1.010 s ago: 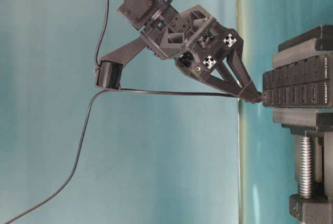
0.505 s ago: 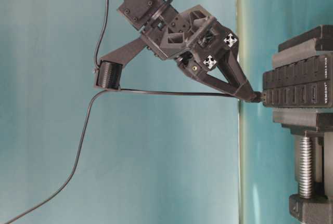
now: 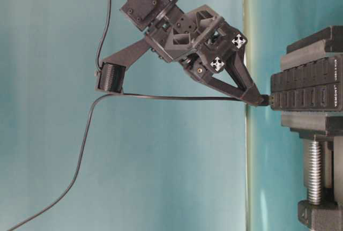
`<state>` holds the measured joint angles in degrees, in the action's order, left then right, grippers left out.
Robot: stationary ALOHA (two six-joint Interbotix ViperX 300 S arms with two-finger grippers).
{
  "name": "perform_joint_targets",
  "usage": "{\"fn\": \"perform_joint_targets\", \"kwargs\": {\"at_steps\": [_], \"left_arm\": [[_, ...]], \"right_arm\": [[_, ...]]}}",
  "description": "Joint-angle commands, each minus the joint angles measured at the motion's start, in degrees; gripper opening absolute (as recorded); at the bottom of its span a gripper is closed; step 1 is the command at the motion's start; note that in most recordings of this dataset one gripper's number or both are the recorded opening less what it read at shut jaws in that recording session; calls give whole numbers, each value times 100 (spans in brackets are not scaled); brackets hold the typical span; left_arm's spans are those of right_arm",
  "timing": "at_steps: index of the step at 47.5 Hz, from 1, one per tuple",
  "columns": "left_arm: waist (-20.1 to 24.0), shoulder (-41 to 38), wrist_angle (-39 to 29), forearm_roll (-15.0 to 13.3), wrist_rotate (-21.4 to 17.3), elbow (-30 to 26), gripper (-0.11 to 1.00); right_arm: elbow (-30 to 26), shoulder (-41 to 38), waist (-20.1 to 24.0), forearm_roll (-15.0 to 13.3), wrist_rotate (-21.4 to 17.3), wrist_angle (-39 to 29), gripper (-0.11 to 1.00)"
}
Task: Insert the USB into the front port of the fixed hub.
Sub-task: 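Close the right gripper on the black USB plug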
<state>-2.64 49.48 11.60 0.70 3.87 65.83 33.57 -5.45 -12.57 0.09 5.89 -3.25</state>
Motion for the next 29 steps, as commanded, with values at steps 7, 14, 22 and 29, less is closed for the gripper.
{"fn": "perform_joint_targets", "kwargs": {"at_steps": [7,14,22,29], "left_arm": [[-9,44,35,9,9,-53,0],[-9,132,35,18,9,-53,0],[-9,193,35,9,9,-62,0],[-9,237,35,9,-9,-123,0]], "right_arm": [[-132,158,62,0,9,44,9],[-132,158,70,0,9,44,9],[-176,211,97,26,0,9,9],[-264,431,158,53,-18,-149,9]]}}
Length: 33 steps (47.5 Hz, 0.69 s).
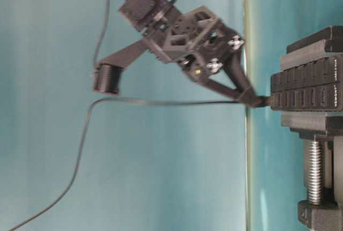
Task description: Insert the USB into the front port of the fixed hub.
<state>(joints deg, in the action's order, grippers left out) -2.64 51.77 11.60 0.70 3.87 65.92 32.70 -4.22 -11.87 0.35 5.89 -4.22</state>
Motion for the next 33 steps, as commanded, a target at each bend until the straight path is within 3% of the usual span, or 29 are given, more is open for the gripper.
{"fn": "perform_joint_targets", "kwargs": {"at_steps": [1,20,33], "left_arm": [[-9,9,35,9,-9,-114,0],[-9,26,35,9,-9,-88,0],[-9,26,35,9,-9,-141,0]], "right_arm": [[-185,360,105,26,-9,-105,9],[-237,686,237,70,-35,-659,9],[-246,782,404,79,-308,-677,9]]}}
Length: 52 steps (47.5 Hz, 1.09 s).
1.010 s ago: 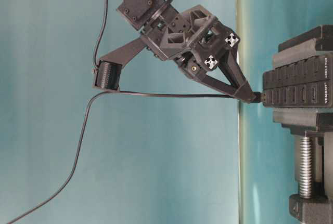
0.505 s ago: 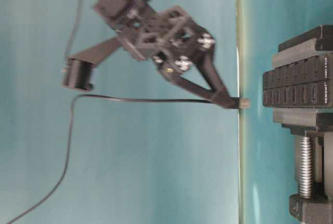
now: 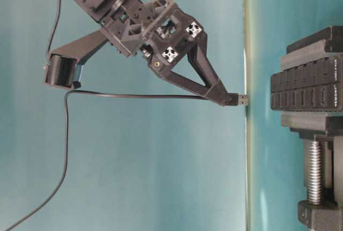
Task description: Insert the USB into the front port of the fixed hub.
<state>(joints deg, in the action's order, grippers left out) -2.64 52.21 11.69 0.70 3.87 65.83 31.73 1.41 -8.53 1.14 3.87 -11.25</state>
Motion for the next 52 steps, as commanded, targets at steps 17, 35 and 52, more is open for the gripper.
{"fn": "perform_joint_targets", "kwargs": {"at_steps": [17,35,52], "left_arm": [[-9,193,-35,9,-18,-62,0],[-9,457,-422,9,0,-97,0],[-9,439,-422,9,9,-79,0]], "right_arm": [[-105,396,360,9,-105,26,9],[-105,387,606,18,-141,-62,9],[79,290,835,18,-598,-105,9]]}}
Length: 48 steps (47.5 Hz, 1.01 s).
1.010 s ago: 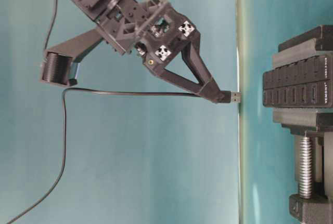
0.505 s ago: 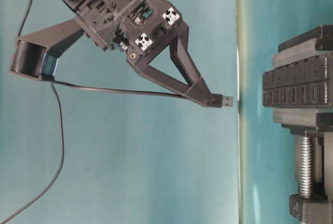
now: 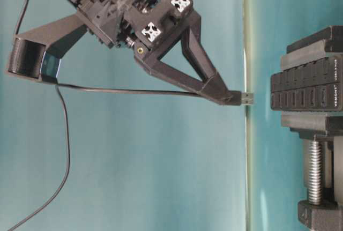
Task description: Insert the USB into the front port of the fixed hub.
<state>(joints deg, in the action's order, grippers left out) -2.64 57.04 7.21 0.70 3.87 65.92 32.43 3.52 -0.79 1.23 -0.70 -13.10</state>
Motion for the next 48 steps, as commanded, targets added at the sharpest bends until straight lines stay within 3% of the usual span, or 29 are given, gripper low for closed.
{"fn": "perform_joint_targets", "kwargs": {"at_steps": [1,48], "left_arm": [[-9,-44,26,9,9,-88,0],[-9,-18,9,18,79,9,0]], "right_arm": [[26,79,79,9,-167,97,9],[-53,-466,281,9,-246,510,9]]}}
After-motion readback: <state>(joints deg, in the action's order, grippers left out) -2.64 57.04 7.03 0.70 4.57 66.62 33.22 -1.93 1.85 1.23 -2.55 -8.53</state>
